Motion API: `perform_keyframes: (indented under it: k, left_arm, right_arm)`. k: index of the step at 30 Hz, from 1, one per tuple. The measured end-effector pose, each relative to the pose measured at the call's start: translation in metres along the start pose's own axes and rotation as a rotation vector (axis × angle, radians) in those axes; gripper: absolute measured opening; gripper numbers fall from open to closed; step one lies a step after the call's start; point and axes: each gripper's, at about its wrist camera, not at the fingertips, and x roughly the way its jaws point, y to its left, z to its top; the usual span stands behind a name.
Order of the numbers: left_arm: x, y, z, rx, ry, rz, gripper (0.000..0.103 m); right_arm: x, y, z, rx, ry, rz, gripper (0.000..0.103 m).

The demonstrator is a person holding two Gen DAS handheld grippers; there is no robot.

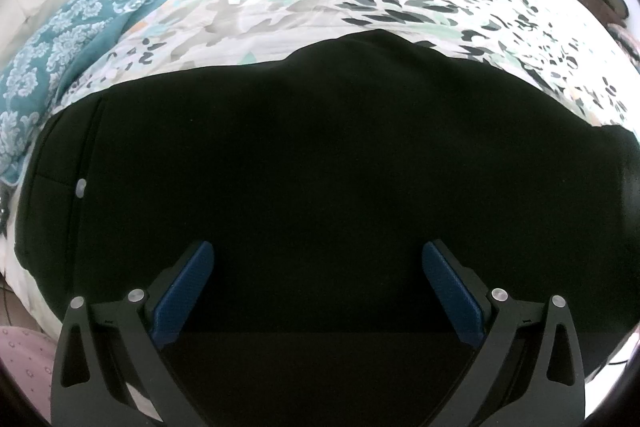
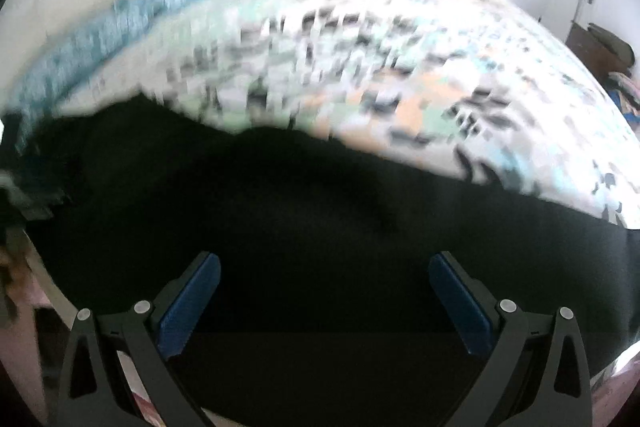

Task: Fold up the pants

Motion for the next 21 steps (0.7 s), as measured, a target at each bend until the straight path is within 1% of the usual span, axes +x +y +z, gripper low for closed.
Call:
perform_keyframes:
  k: [2,5,7,9,12,15,19,21]
  left_arm:
    - [0.000,0.001,0.001,0.000,0.003,0.003,0.103]
    - [0.001,0.001,0.002,-0.002,0.007,0.009,0.103]
    - [0.001,0.001,0.003,-0.002,0.010,0.012,0.103]
    - [0.001,0.002,0.003,-0.001,0.010,0.012,0.103]
    - [0.001,0.002,0.003,0.000,0.002,0.012,0.103]
    - [0.001,0.001,0.003,-0.002,-0.002,0.013,0.103]
    - [0.002,0.001,0.002,0.000,-0.005,0.014,0.103]
    - [0.002,0.001,0.002,0.000,-0.007,0.014,0.103]
  right_arm:
    - [-0.007,-0.005,0.003,0.017,-0.018,-0.016,0.103]
    - [-0.005,-0.013,0.001,0.045,-0.001,-0.031,0.103]
    - [-0.002,-0.016,0.000,0.073,0.011,-0.022,0.103]
    - [-0.004,-0.017,0.003,0.087,-0.003,-0.006,0.103]
    - [-0.007,-0.016,0.005,0.079,-0.023,0.005,0.103]
    - [-0.004,-0.016,0.004,0.081,-0.008,0.017,0.103]
    - [0.001,-0.025,0.004,0.140,0.013,0.057,0.103]
    - [0.000,-0.032,0.005,0.176,0.008,0.054,0.103]
